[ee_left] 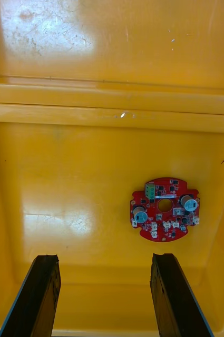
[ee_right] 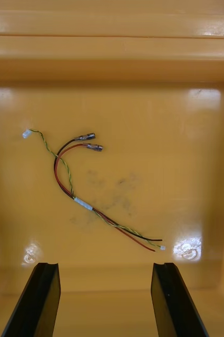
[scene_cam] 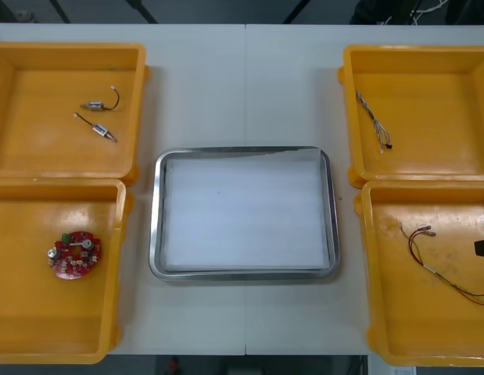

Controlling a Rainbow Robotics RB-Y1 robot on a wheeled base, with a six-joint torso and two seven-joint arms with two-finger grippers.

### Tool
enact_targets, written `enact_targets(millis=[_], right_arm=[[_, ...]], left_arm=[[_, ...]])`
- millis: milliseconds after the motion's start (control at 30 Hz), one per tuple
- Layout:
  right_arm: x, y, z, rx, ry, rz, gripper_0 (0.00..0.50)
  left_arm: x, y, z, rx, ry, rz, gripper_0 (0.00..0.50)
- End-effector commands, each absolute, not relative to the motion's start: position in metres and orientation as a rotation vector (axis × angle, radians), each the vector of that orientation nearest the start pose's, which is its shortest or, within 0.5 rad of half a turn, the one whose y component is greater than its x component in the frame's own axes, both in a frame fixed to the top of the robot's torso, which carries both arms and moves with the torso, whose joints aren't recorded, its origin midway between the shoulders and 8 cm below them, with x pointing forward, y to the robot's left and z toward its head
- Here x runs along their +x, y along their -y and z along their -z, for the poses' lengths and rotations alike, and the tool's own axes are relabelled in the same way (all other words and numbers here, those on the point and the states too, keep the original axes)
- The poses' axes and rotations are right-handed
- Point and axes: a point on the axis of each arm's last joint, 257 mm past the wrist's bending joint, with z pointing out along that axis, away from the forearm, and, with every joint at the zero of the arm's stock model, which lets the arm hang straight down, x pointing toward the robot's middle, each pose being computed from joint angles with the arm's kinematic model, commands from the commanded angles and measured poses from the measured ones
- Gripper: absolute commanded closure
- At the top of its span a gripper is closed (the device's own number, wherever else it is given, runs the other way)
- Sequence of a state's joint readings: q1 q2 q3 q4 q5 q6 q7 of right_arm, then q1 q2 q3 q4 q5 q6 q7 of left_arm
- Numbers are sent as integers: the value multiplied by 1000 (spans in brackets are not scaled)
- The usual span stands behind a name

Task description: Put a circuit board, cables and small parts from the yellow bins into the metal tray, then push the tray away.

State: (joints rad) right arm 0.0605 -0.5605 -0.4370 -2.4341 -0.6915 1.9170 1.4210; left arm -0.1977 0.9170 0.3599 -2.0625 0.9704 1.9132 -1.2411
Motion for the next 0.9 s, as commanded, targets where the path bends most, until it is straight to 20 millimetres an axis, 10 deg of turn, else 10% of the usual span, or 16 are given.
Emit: enact_targets(millis=[33, 767, 900], right_arm=[[319, 376, 184, 79, -2592, 86, 0], [319, 376, 184, 79, -2592, 86, 0], [319, 376, 184, 79, -2592, 86, 0]], left_arm=[[371, -415, 136, -15, -2704, -44, 0], [371, -415, 136, -15, -2704, -44, 0], [359, -411, 164, -64, -2772, -10, 0]])
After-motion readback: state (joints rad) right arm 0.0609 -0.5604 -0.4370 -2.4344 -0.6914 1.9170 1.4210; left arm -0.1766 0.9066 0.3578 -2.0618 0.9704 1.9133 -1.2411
